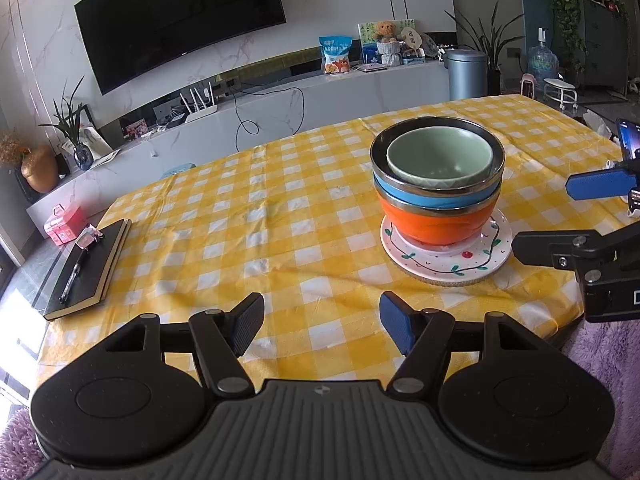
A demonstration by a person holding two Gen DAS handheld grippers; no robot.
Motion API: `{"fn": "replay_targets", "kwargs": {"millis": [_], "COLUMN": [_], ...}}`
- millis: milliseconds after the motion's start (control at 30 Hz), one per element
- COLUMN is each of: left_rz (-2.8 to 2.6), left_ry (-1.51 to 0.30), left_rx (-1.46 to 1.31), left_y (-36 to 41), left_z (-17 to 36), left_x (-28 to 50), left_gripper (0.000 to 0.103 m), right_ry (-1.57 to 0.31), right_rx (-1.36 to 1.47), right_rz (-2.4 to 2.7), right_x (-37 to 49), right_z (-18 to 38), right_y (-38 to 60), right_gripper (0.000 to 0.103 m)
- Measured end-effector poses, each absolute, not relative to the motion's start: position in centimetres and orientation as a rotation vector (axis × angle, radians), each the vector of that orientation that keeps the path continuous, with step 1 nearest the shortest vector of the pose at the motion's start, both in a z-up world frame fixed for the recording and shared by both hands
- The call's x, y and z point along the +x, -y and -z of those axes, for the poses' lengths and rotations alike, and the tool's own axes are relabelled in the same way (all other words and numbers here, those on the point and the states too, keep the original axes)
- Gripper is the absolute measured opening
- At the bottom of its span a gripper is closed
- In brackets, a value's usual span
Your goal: Organize plates and bowls
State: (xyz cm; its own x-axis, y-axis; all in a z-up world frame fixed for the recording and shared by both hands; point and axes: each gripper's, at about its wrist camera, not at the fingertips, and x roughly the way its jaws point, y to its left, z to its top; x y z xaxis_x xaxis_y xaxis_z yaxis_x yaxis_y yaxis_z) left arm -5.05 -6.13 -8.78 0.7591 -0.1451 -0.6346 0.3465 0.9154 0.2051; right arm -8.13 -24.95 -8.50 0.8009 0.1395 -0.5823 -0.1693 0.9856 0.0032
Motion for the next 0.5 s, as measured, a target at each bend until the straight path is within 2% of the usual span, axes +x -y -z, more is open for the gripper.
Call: {"fn": "replay_targets", "kwargs": {"millis": [500], "left_rz": [0.26], "left_ry": [-0.659], "left_rx": [0.322], "left_y": [6.1], "left_z": [8.73], "left_x": [-5.13], "left_gripper": [0.078], "right_ry": [-0.623], "right_rx": [-0.053], "right_rz": [-0.16], "right_x": [-8.02], "right_z": [8.64], "right_y": [25.01], "right_gripper": [0.079]}}
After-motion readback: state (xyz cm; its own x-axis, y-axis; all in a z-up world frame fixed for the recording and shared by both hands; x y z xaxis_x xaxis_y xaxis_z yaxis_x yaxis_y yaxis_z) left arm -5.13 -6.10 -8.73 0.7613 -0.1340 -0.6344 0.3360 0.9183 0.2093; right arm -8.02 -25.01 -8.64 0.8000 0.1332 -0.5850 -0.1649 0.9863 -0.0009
